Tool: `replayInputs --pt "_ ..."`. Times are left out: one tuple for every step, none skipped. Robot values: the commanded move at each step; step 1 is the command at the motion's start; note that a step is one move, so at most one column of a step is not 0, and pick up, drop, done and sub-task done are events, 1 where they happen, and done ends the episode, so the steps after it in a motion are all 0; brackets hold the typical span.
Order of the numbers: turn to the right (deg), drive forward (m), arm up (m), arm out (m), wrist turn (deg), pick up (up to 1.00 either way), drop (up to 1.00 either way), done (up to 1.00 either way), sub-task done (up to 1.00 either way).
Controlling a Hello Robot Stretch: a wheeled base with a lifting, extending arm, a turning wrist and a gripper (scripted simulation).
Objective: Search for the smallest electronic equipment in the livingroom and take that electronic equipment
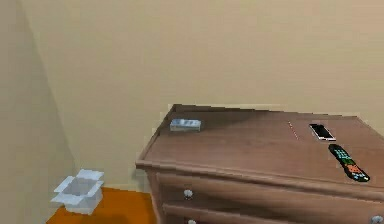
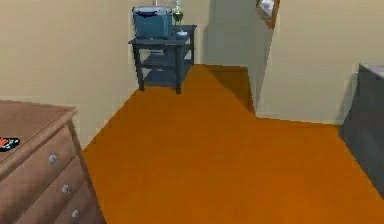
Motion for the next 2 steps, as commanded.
replayInputs --pt "0.0 0.20 0.00 0.00 0.0 0.00 0.00 0.00 0.00" --pt "-42.0 0.00 0.00 0.00 0.0 0.00 0.00 0.00 0.00"
